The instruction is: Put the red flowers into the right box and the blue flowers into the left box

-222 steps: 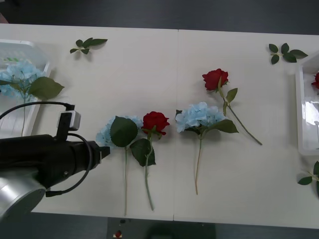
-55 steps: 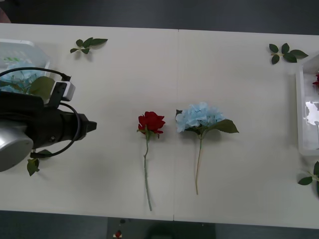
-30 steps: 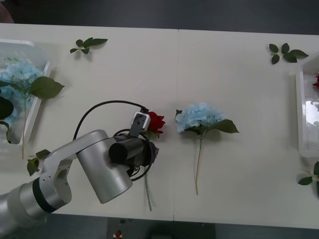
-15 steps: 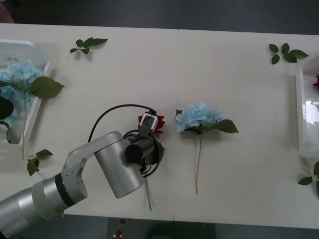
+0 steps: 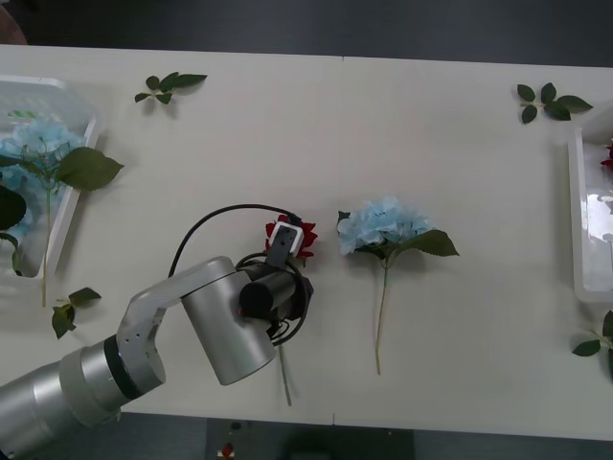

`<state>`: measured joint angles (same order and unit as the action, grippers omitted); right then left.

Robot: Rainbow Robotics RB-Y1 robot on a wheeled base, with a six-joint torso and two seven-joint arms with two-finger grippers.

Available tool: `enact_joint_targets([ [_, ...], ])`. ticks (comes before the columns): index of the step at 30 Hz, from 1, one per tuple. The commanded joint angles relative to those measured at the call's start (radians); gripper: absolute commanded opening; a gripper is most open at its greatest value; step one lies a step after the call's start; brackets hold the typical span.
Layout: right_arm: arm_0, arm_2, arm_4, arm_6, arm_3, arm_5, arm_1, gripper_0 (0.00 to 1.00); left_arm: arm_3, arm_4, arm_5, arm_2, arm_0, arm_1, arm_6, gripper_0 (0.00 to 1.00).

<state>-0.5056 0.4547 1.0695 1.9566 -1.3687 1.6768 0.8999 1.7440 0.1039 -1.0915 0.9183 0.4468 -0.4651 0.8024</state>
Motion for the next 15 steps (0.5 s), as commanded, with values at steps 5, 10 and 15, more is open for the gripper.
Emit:
enact_joint_targets([
  [5,-0.013,0.035,0.145,0.22,-0.043,0.038,-0.009,1.0,0.022,-0.007,0.05,0.005,0.021,-0.058,-0.04,0.0],
  [10,-0.017,0.059,0.147,0.358,-0.07,0.083,-0.073,1.0,0.115,0.023,0.056,-0.053,0.021,-0.11,-0.06,0.0],
  [15,-0.024,0.056,0.195,0.413,-0.107,0.133,-0.121,1.0,0.279,0.194,0.055,-0.194,0.003,-0.175,-0.081,0.0],
])
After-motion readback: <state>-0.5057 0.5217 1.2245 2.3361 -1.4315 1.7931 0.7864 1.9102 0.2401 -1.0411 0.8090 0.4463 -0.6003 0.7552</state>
